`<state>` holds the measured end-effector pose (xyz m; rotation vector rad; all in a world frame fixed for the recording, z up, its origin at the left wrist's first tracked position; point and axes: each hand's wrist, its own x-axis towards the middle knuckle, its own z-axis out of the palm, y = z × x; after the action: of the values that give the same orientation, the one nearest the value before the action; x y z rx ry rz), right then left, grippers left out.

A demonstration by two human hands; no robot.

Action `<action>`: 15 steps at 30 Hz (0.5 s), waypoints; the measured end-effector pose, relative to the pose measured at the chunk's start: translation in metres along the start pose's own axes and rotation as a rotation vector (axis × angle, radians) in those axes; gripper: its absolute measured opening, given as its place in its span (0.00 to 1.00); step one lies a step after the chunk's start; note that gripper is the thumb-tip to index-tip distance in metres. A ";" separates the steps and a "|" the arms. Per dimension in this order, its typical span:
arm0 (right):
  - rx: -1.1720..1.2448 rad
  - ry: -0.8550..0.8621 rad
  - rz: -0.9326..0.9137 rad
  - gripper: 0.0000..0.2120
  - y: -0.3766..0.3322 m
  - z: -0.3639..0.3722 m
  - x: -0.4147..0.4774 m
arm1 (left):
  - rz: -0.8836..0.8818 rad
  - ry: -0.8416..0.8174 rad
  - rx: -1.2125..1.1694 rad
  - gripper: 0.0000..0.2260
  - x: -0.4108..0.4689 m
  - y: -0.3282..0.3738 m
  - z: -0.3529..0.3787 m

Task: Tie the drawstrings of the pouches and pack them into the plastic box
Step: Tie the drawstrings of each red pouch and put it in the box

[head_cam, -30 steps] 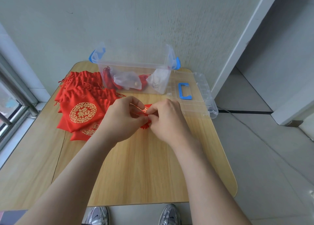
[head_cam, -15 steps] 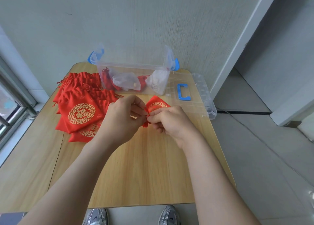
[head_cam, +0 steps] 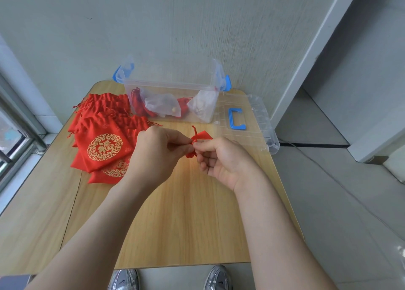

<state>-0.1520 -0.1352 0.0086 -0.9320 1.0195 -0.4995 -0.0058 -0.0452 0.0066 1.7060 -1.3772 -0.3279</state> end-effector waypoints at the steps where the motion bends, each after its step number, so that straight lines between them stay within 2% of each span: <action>1: -0.002 0.000 -0.002 0.06 0.000 0.000 -0.001 | 0.011 0.017 0.017 0.03 0.000 0.000 0.000; 5: 0.008 0.013 -0.012 0.06 -0.001 0.000 -0.003 | 0.011 0.030 0.045 0.04 -0.002 0.003 0.000; 10: -0.090 0.021 -0.045 0.05 -0.001 0.002 -0.004 | -0.076 -0.020 0.053 0.07 -0.002 0.007 0.004; 13: -0.103 0.044 -0.053 0.05 -0.001 0.002 -0.004 | -0.184 -0.125 0.029 0.16 -0.002 0.009 0.004; 15: -0.097 0.065 -0.054 0.04 0.000 0.001 -0.004 | -0.225 -0.110 -0.006 0.23 -0.002 0.010 0.004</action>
<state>-0.1523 -0.1322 0.0110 -1.0371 1.0875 -0.5325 -0.0155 -0.0451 0.0114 1.8654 -1.2614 -0.5584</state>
